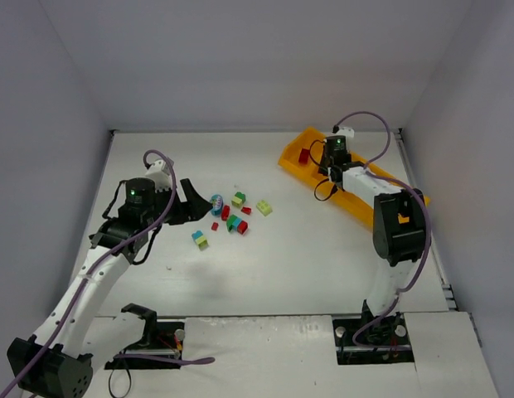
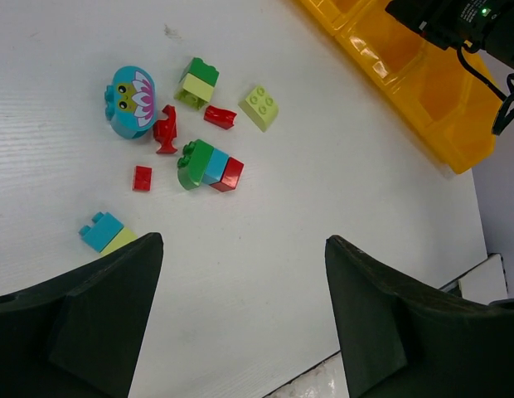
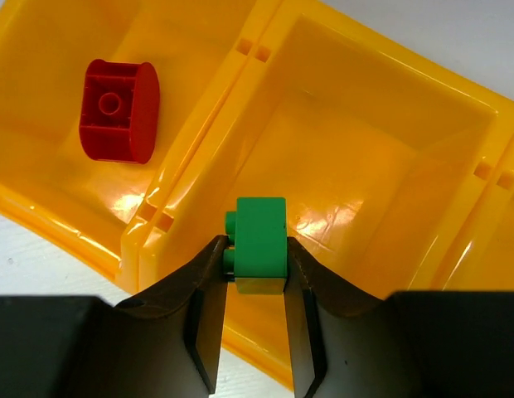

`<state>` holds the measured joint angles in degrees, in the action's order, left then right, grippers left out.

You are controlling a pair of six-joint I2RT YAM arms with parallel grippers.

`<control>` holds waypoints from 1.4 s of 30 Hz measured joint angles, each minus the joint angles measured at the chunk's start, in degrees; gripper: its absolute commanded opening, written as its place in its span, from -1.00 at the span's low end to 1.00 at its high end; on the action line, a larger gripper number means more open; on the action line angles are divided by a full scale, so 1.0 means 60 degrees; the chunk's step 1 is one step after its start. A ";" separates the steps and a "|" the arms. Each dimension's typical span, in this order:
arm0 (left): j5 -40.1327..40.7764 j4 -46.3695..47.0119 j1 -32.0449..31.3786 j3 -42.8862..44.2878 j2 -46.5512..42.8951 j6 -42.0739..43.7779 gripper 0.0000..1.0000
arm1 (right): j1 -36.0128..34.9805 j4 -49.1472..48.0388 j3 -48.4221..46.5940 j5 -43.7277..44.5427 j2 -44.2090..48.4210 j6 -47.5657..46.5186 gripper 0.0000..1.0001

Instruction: Sort the legos into containers by color

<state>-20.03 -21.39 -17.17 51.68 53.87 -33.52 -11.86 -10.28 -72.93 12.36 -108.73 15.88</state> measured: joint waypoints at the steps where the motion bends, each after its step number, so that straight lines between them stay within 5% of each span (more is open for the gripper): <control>1: 0.0022 -0.0004 0.0000 -0.0011 0.0000 0.0022 0.45 | 0.0022 0.0029 -0.0051 0.0011 -0.0073 0.0033 -0.42; 6: 0.0149 -0.0069 0.0000 -0.0157 0.0004 0.0073 0.45 | 0.0102 0.0131 -0.0280 0.0015 -0.0375 0.0076 -0.18; 24: 0.0495 -0.0138 0.0000 -0.0164 0.0474 0.0189 0.45 | 0.0047 0.0481 -0.0495 -0.1013 0.0674 -0.0160 -0.11; 32: 0.0674 -0.0138 0.0000 -0.0233 0.0892 0.0204 0.45 | -0.1501 0.0302 -0.0280 -0.2306 0.2557 -0.1541 0.22; 42: 0.0630 -0.0131 0.0000 -0.0244 0.0889 0.0233 0.45 | -0.2812 0.0743 -0.0102 -0.3439 0.1402 -0.2656 0.39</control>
<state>-16.25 -22.17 -17.17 50.22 59.20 -32.12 -28.73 -5.82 -73.54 -8.27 -100.31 -0.05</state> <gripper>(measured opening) 0.727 0.680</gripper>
